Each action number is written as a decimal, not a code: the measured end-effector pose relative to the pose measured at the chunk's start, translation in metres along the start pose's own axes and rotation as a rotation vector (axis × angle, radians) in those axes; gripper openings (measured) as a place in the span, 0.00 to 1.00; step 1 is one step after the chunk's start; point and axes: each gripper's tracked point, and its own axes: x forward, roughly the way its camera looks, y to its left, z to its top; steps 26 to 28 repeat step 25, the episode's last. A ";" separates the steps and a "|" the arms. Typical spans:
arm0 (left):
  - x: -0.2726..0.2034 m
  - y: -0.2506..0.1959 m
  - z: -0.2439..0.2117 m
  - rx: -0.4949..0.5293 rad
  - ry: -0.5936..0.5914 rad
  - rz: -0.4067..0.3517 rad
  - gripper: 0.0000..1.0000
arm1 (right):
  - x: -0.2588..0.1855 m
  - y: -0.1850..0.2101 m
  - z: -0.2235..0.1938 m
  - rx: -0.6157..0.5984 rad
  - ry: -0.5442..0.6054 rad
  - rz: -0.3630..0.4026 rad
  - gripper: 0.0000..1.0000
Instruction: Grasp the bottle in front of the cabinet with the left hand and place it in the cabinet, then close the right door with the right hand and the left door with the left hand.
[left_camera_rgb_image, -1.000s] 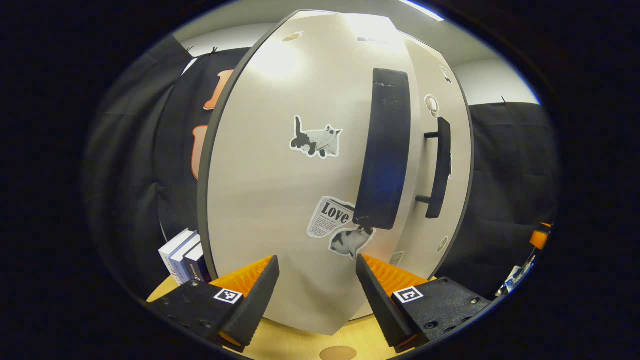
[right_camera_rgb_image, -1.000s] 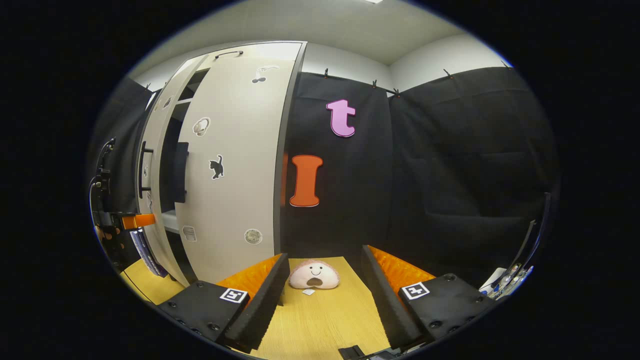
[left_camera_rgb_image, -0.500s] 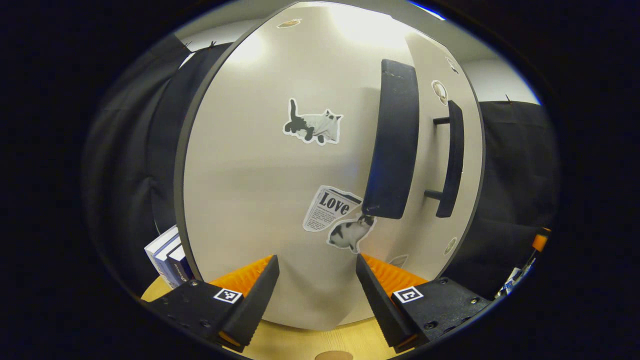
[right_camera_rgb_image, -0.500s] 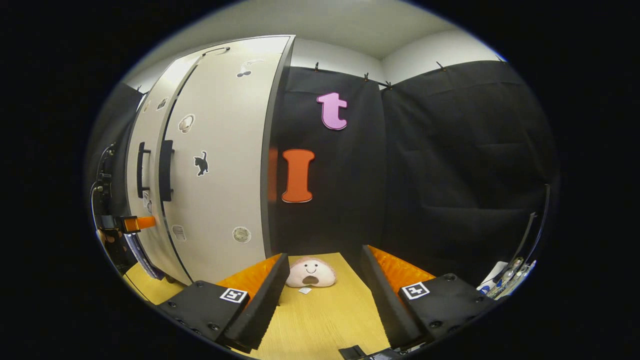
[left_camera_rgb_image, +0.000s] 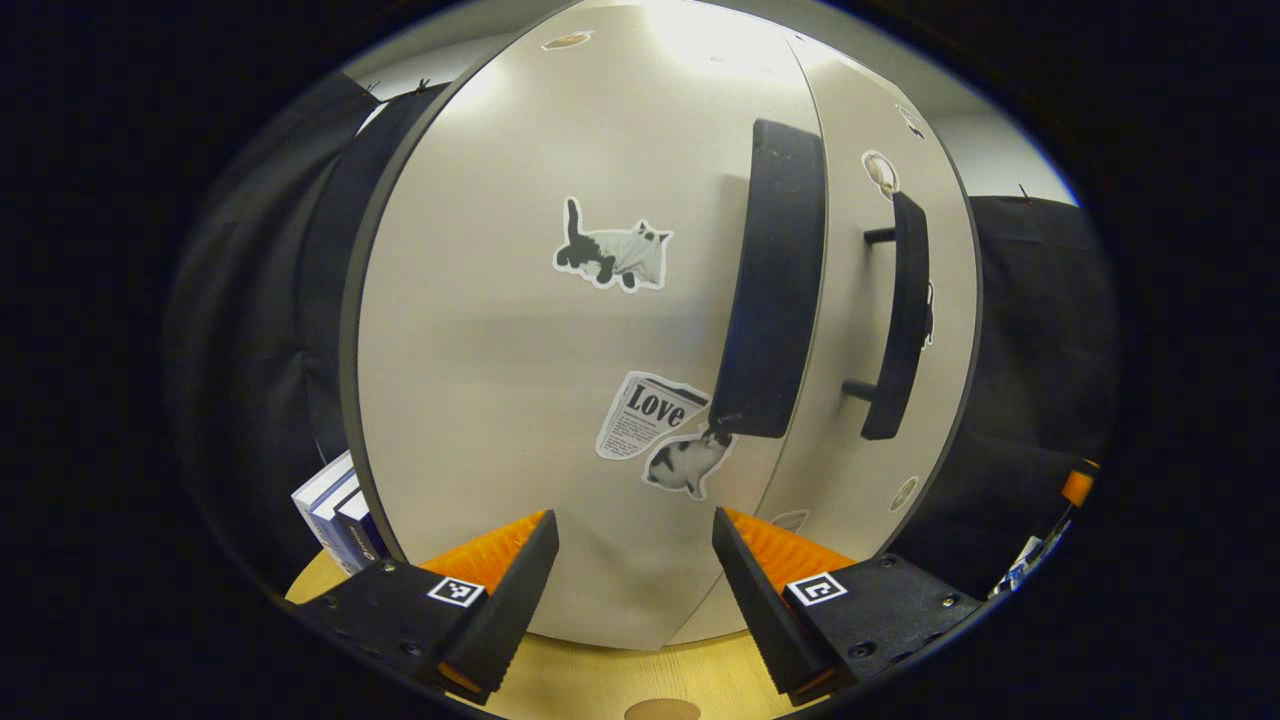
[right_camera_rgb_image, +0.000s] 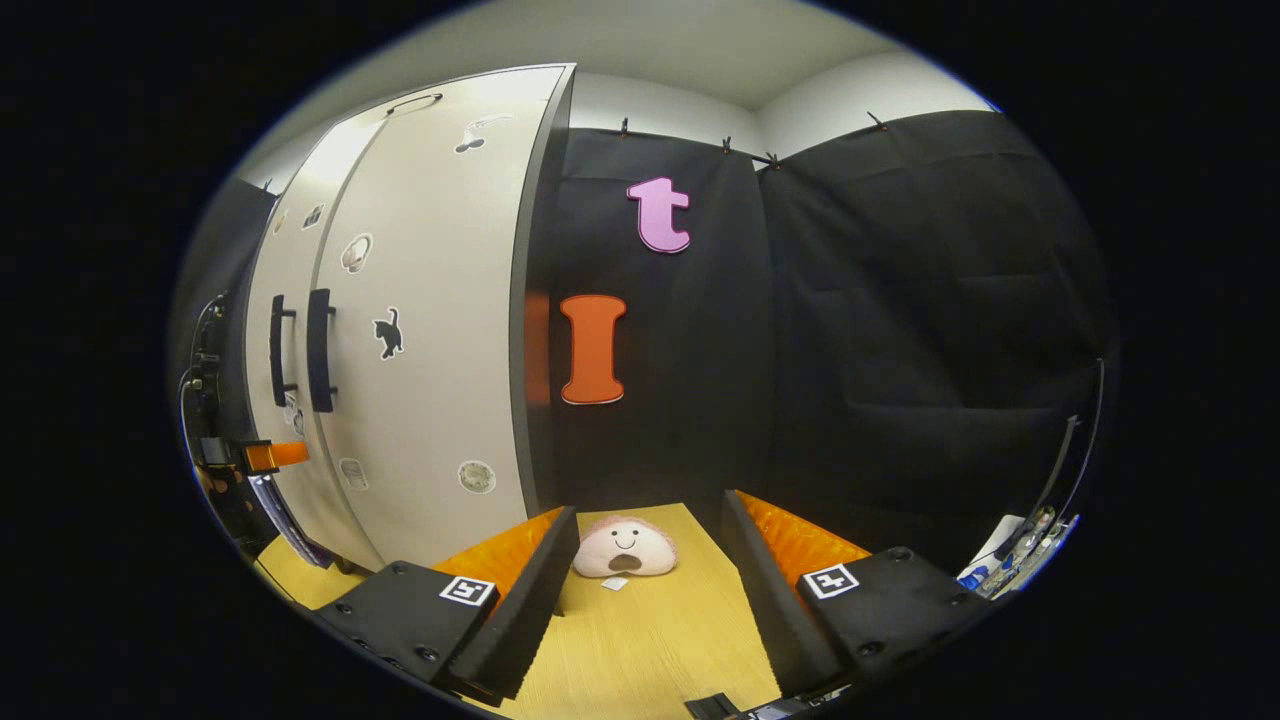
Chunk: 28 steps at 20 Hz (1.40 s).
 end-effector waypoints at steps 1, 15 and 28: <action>-0.009 0.000 0.009 -0.011 -0.012 0.003 0.95 | 0.001 0.001 0.004 0.002 -0.002 0.008 0.96; -0.188 0.042 0.125 0.107 -0.198 0.148 0.94 | -0.014 0.022 0.036 -0.044 -0.062 0.087 0.96; -0.263 0.072 0.137 0.111 -0.240 0.177 0.94 | -0.062 0.042 0.034 -0.042 -0.082 0.111 0.89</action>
